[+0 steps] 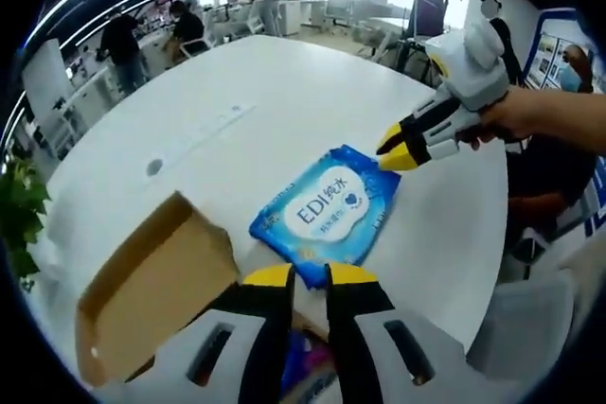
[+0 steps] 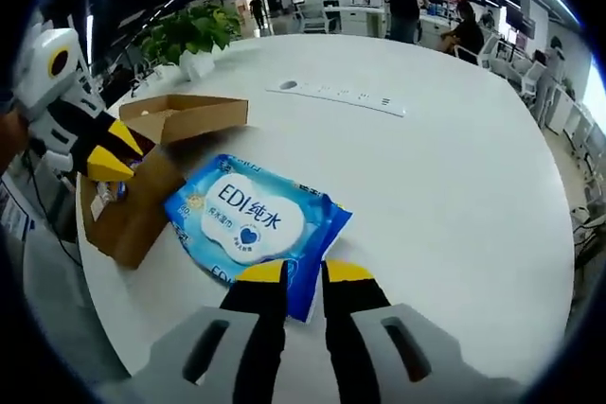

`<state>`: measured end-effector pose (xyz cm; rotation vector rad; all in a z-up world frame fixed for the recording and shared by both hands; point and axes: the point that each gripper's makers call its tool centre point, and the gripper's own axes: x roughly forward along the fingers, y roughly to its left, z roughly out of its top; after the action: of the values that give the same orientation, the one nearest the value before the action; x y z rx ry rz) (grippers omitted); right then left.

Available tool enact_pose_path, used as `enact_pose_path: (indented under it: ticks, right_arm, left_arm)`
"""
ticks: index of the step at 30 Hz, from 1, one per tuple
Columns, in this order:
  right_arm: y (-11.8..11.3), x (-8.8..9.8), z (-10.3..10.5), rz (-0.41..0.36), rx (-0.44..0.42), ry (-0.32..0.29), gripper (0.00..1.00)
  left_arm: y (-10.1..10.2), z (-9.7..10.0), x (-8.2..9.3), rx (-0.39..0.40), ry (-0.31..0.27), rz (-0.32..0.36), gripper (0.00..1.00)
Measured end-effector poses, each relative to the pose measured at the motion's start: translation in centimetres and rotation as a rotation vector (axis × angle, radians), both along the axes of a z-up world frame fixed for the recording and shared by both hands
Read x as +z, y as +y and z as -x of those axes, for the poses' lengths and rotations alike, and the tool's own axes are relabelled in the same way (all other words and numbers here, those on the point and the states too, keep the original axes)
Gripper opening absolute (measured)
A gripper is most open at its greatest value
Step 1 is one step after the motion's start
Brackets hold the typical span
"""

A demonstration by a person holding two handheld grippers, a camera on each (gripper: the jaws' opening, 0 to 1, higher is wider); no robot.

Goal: Operate the shoe box by opening the lid, removing the specified soft item, and placing it in the target area until the item is outside and the box remains undamaged.

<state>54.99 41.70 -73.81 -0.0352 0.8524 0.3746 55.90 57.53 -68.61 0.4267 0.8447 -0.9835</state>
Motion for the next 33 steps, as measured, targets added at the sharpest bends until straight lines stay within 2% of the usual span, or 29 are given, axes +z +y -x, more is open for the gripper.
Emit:
enact_pose_path:
  ticks: [10,20,33]
  right_arm:
    - [1.5,2.6,0.8,0.03,0.071,-0.039,0.18]
    - [3.7,4.9,1.2,0.048,0.143,-0.066,0.2]
    - [8.3,6.9,1.0,0.046,0.278,-0.095,0.22]
  left_arm:
    - [1.7,0.8,1.5,-0.008,0.006,0.039,0.14]
    - [4.1,1.0,1.9,-0.012,0.007,0.033,0.16]
    - [8.3,1.0,0.6,-0.04,0.028,-0.012,0.21]
